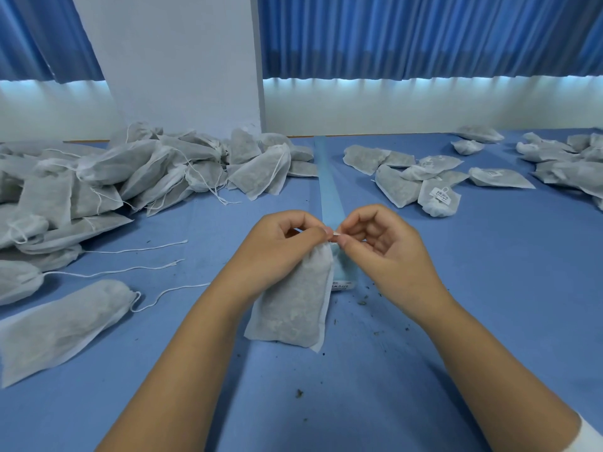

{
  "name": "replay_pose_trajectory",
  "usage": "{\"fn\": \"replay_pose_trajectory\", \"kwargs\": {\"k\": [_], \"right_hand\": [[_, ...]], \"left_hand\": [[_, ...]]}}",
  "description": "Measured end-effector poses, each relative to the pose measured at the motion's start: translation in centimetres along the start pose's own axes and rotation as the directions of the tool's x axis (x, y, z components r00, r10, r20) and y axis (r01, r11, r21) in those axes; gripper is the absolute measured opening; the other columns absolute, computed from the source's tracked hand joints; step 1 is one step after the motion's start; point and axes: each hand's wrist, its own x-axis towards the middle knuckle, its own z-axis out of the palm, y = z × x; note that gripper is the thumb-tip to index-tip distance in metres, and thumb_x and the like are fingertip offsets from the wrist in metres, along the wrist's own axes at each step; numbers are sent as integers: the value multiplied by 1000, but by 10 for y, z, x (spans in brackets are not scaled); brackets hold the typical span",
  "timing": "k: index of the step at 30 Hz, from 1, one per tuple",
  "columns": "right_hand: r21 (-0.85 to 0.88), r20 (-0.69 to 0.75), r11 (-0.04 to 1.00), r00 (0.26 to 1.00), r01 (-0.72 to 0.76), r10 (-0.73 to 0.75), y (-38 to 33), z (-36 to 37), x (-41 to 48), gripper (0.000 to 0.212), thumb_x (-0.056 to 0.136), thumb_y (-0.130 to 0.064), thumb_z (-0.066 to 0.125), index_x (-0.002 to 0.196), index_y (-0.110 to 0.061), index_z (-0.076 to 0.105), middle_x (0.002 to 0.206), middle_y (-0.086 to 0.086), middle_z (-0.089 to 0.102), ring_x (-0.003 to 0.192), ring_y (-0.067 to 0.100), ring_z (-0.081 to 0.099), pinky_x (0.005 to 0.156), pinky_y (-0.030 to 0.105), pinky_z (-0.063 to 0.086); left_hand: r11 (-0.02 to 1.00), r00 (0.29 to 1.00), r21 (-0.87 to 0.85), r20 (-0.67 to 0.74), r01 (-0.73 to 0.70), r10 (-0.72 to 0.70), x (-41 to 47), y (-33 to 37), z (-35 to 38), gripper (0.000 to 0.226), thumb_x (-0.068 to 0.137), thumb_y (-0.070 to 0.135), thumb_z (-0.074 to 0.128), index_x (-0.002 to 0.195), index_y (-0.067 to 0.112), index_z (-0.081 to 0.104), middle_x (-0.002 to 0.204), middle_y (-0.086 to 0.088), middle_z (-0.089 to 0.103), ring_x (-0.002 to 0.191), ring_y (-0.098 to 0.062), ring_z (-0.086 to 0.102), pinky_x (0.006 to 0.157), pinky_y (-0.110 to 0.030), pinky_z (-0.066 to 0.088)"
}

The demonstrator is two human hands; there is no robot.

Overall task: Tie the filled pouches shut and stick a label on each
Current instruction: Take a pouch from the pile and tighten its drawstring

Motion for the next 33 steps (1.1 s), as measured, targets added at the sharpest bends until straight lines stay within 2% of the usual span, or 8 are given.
{"fn": "replay_pose_trajectory", "kwargs": {"k": [3,4,8,13,17,23,28,33], "right_hand": [[49,-3,998,999,-39,39,0,-3,0,18,87,6,65,93,-12,63,87,0,71,82,12,67,78,20,53],[52,-5,997,999,-50,51,0,-3,1,19,87,6,64,95,-11,64,89,1,73,83,13,68,78,19,53],[38,-15,998,999,-41,41,0,-2,1,31,86,7,65,109,-14,63,104,2,72,83,14,69,79,22,54],[93,-33,995,999,-25,28,-2,0,0,44,82,11,67,113,-20,58,107,5,58,75,11,67,71,19,51],[60,-53,998,998,-28,31,-3,4,-1,40,81,8,69,108,-20,59,102,5,57,73,9,65,70,21,51],[12,-116,997,990,-74,75,2,4,0,30,79,-2,75,96,-13,54,82,1,64,73,11,62,73,22,52],[20,-129,993,985,-114,116,5,5,1,30,79,-6,76,97,-16,54,87,0,68,77,12,65,75,28,52],[81,-99,992,990,-96,104,3,4,1,27,82,0,73,96,-13,54,93,12,70,82,15,67,76,27,52]], "left_hand": [[1000,1000,-18,-12,17,-17,0,0,-1,16,90,18,65,76,16,74,95,-7,75,90,-30,64,87,-35,46],[1000,1000,-20,-14,21,-21,0,0,-1,16,90,19,65,76,16,73,94,-5,76,92,-29,65,87,-34,47],[1000,999,-6,-15,30,-30,2,-1,-1,15,88,23,66,75,18,72,80,1,71,77,-7,56,68,-13,42],[1000,1000,4,-26,18,-18,4,-5,1,15,87,24,69,74,18,72,68,15,64,65,-3,50,58,-8,39],[1000,999,17,-38,-1,2,4,-6,3,15,87,26,70,73,20,72,67,16,62,61,-2,48,55,-8,38],[999,996,6,-88,-31,32,5,-5,4,22,89,24,68,68,30,71,64,20,61,59,3,50,56,-6,39],[999,996,-1,-79,-32,32,5,-6,4,24,90,24,68,67,30,71,62,19,60,58,2,49,55,-6,39],[999,997,-1,-64,-43,43,4,-5,5,26,90,23,68,67,32,72,64,18,62,59,1,49,55,-7,38]]}}
